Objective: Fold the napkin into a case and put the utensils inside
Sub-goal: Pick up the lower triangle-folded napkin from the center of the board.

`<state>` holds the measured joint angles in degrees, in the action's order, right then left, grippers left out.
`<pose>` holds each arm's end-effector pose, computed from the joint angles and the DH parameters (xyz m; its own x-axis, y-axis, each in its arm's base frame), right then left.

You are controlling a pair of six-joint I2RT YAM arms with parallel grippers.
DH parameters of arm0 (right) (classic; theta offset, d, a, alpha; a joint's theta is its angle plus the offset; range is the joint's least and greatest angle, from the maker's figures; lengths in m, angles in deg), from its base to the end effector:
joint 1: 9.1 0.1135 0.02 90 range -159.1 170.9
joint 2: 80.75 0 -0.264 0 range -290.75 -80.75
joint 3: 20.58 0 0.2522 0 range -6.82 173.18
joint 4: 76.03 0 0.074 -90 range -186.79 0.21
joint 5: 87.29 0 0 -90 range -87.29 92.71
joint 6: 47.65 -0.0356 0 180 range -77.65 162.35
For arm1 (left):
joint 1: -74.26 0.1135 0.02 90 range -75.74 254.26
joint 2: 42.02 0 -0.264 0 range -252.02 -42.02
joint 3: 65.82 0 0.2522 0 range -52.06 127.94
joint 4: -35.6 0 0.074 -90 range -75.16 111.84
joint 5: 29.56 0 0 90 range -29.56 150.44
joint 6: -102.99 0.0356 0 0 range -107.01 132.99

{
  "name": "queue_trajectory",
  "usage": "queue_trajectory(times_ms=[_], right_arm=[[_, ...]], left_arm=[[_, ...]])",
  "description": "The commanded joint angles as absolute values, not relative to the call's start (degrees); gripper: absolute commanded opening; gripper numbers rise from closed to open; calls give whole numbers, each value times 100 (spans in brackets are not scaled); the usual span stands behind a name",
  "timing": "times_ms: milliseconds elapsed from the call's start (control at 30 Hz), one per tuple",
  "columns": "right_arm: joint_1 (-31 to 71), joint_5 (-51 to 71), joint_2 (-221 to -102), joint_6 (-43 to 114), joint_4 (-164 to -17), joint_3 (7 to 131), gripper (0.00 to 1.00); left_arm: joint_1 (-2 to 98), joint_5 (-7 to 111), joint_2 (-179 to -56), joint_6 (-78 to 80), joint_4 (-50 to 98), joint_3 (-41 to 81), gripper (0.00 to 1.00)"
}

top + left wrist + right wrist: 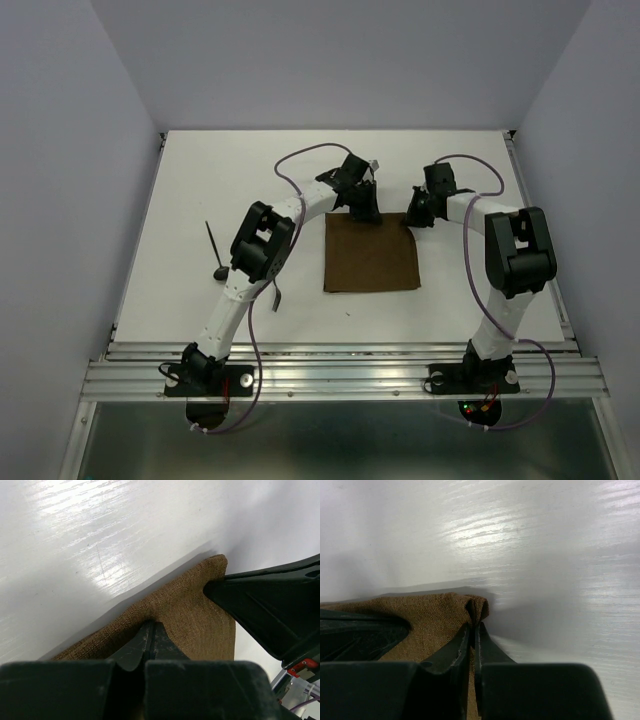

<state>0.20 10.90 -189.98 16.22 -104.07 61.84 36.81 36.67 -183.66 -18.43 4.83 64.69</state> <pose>0.3889 0.0688 0.1597 -0.8305 0.3057 -0.4656 0.1391 0.9233 0.3581 0.4309 -0.3481 0.1575 -0.8667 0.0629 -0.4948 0.4017 0.6760 -0.6177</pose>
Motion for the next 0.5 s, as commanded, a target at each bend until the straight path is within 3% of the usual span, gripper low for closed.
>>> queue_trajectory(times_ms=[0, 467], right_arm=[[-23, 1212, -18833, 1590, -10218, 6059, 1], [39, 1581, -18015, 1370, -10253, 5892, 1]], left_arm=[[3708, 3812, -18335, -1654, 391, 6291, 0], [3726, 3830, -18282, -1645, 409, 6071, 0]])
